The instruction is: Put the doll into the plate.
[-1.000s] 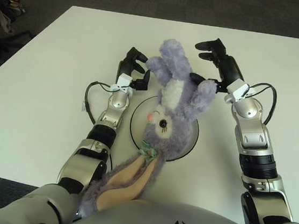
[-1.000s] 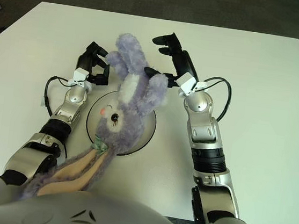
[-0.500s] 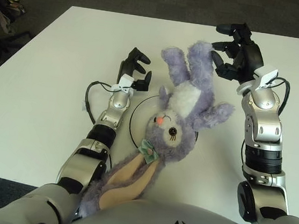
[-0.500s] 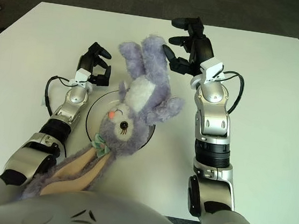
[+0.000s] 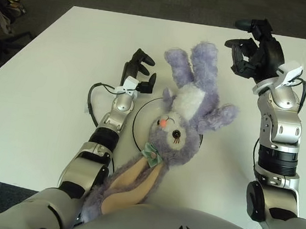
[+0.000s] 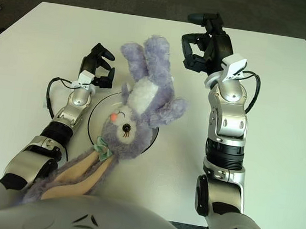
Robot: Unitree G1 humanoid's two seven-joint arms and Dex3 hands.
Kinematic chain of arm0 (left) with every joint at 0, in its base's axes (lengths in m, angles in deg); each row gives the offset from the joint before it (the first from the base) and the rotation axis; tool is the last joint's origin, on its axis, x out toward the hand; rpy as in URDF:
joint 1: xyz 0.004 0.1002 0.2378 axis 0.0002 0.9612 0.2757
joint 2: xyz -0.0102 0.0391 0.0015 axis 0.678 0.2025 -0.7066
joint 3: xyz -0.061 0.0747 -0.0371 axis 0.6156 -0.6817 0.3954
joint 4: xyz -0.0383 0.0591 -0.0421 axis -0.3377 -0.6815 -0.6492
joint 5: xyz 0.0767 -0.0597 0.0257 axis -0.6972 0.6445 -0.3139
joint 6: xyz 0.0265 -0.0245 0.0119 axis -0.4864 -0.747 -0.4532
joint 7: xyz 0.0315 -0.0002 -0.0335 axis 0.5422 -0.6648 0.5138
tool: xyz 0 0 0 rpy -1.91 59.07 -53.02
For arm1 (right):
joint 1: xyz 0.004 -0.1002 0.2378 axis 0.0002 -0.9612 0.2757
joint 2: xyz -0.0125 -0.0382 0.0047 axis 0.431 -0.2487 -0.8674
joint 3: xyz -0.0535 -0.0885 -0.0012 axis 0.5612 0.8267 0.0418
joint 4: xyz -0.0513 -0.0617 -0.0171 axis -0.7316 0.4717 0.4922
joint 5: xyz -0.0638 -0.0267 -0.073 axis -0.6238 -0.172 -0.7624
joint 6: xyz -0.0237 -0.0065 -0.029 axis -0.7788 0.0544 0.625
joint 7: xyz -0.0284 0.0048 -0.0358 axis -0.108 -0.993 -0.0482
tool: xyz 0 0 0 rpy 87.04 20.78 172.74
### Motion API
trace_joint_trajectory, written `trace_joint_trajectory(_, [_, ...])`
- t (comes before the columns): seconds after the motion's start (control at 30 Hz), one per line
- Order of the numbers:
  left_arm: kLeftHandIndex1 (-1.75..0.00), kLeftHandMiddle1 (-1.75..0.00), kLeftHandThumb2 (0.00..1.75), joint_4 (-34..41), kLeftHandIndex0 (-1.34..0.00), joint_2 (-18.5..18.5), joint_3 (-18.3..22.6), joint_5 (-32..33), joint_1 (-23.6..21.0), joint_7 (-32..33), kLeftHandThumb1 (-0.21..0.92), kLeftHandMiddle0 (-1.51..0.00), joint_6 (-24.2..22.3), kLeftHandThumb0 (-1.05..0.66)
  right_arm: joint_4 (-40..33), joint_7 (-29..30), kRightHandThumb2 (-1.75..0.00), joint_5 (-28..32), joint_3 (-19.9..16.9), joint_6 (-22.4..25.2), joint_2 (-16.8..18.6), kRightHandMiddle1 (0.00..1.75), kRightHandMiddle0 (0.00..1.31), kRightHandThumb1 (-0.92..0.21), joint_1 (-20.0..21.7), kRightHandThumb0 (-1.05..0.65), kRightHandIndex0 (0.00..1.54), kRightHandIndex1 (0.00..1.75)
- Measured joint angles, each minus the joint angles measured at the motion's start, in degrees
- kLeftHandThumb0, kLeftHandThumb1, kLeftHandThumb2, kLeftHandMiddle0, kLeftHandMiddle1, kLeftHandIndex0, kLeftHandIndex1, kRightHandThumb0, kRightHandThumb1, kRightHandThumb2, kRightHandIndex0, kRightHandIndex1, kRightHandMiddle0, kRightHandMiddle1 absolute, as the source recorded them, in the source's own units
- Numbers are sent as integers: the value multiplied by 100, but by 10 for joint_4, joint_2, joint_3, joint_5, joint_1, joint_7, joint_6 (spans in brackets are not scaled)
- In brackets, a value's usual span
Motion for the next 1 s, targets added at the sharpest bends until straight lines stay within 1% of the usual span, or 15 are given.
trace_joint_trajectory(0.1, [-175, -175, 133, 0, -49, 0, 0, 2, 0, -1, 31, -51, 0, -1, 0, 0, -107, 1, -4, -3, -5, 132, 0, -43, -1, -38, 6, 111])
trace_joint_trajectory(0.13, [-175, -175, 133, 0, -49, 0, 0, 2, 0, -1, 31, -51, 0, -1, -1, 0, -109, 1, -6, -4, -5, 135, 0, -42, -1, -35, 5, 112])
trace_joint_trajectory(0.17, [-175, -175, 133, 0, -49, 0, 0, 2, 0, -1, 31, -51, 0, -1, -1, 1, -116, 2, -8, -5, -6, 143, 0, -38, -2, -29, 4, 115])
trace_joint_trajectory(0.27, [-175, -175, 133, 0, -49, 1, 0, 1, 0, -1, 31, -50, 0, -1, -5, 2, -126, 4, -13, -5, -5, 154, 0, -33, -6, -19, 2, 119])
trace_joint_trajectory(0.4, [-175, -175, 133, 0, -49, 1, 0, 2, 0, -2, 32, -50, 0, -1, -9, 8, -135, 16, -19, -3, -1, 163, 0, -29, -10, -10, 1, 124])
trace_joint_trajectory(0.47, [-175, -175, 133, 0, -49, 1, 0, 2, 0, -2, 32, -50, 0, -1, -10, 11, -140, 23, -22, -3, 2, 170, 1, -28, -10, -5, 2, 131])
trace_joint_trajectory(0.6, [-175, -175, 134, 0, -49, 1, 0, 2, 0, -1, 30, -51, 0, -1, -8, 19, -142, 29, -31, -11, 10, 174, 5, -28, -11, 0, 1, 142])
trace_joint_trajectory(0.73, [-175, -175, 135, 0, -50, 1, 0, 1, 0, 1, 30, -52, 0, -1, -8, 33, -140, 35, -36, -13, 16, 174, 8, -28, -13, -1, 0, 144])
trace_joint_trajectory(0.83, [-175, -175, 136, 0, -50, 0, 0, 1, 0, 6, 29, -52, 1, -1, -7, 45, -138, 33, -36, -26, 24, 175, 10, -29, -25, -1, 1, 144])
trace_joint_trajectory(0.87, [-175, -175, 136, 0, -50, 0, 0, 2, 0, 6, 29, -52, 2, -1, -2, 50, -138, 30, -34, -39, 27, 175, 11, -28, -31, -1, 3, 145])
trace_joint_trajectory(0.9, [-175, -175, 136, 0, -50, 0, 0, 2, 0, 6, 29, -52, 2, -1, 2, 53, -128, 25, -34, -49, 30, 175, 16, -34, -35, -1, 13, 145])
trace_joint_trajectory(0.93, [-175, -175, 136, 0, -50, 1, 0, 3, 0, 5, 29, -52, 1, -1, 12, 59, -114, 19, -32, -68, 34, 175, 22, -43, -40, -1, 27, 143])
trace_joint_trajectory(0.97, [-175, -175, 136, 0, -50, 1, 0, 3, 0, 3, 29, -52, 1, -1, 23, 65, -107, 13, -31, -85, 38, 175, 26, -47, -45, -1, 38, 143])
trace_joint_trajectory(1.0, [-175, -175, 136, 0, -50, 1, 0, 4, 0, 2, 29, -52, 1, -1, 29, 72, -105, 9, -30, -92, 41, 175, 27, -48, -49, 0, 42, 143])
